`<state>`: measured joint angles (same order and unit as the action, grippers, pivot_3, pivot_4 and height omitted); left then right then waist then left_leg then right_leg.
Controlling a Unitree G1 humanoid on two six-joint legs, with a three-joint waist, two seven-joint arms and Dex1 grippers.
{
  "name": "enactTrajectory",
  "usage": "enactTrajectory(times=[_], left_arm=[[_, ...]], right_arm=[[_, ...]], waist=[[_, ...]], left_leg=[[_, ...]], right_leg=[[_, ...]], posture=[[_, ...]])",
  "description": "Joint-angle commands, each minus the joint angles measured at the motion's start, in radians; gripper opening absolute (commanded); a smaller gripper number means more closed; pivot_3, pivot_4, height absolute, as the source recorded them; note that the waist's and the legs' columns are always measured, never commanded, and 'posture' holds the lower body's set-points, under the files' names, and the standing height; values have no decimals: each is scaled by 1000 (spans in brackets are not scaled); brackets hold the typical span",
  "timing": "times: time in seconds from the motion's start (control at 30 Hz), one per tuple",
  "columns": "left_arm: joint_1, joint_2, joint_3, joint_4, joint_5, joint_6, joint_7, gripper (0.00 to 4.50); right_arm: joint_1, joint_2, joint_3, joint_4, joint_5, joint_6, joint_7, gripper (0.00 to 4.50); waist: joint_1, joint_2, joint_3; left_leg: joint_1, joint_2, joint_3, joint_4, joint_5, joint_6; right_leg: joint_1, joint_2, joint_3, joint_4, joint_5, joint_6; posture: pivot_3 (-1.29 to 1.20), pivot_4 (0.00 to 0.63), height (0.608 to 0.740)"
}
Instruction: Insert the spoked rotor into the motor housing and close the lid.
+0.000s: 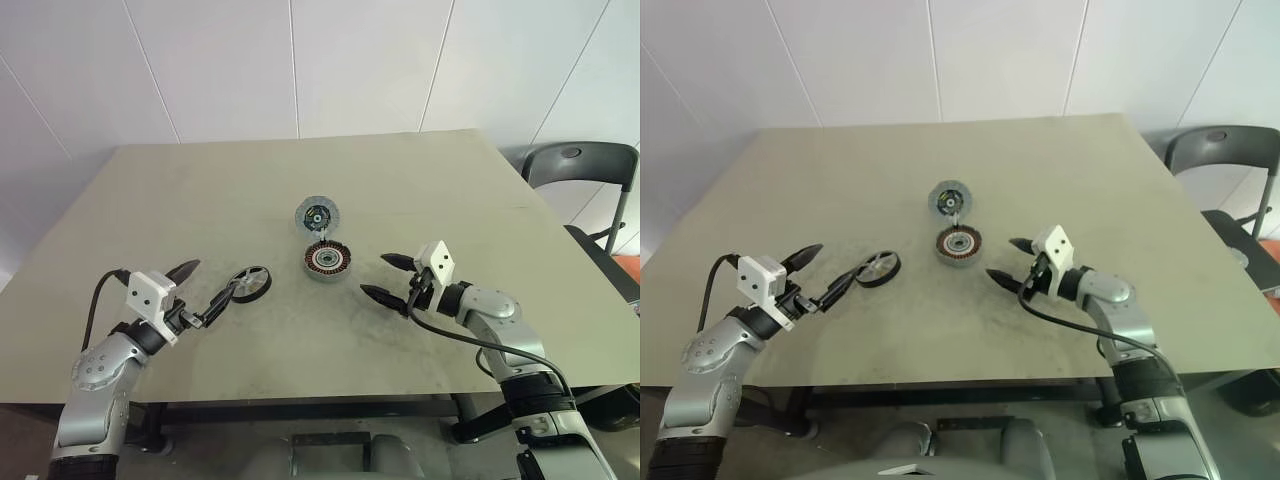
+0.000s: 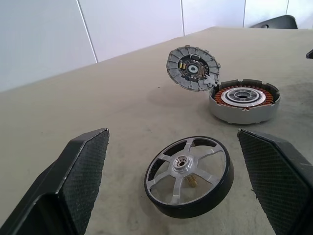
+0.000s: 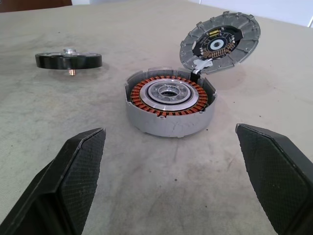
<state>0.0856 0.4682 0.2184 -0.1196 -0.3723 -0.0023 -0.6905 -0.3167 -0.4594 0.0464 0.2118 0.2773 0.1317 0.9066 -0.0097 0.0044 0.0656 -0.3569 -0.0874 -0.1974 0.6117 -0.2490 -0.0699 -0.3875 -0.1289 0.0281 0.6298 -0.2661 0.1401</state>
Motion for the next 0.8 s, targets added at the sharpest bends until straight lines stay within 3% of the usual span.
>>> enactTrajectory(times=[0.03,0.8], left_arm=[[-6,9,15,-16,-6,-11,-3,4478],[-13,11,11,-36,-7,5,6,4478]], right_arm=[[-17,3,-16,-22,7,-9,-3,4500],[-18,7,-14,-20,5,-11,-7,4500]], waist=[[0,0,0],[0,0,0]], left_leg=[[0,0,0,0,0,0],[0,0,0,0,0,0]], right_leg=[[0,0,0,0,0,0],[0,0,0,0,0,0]], posture=[[0,0,740],[0,0,740]])
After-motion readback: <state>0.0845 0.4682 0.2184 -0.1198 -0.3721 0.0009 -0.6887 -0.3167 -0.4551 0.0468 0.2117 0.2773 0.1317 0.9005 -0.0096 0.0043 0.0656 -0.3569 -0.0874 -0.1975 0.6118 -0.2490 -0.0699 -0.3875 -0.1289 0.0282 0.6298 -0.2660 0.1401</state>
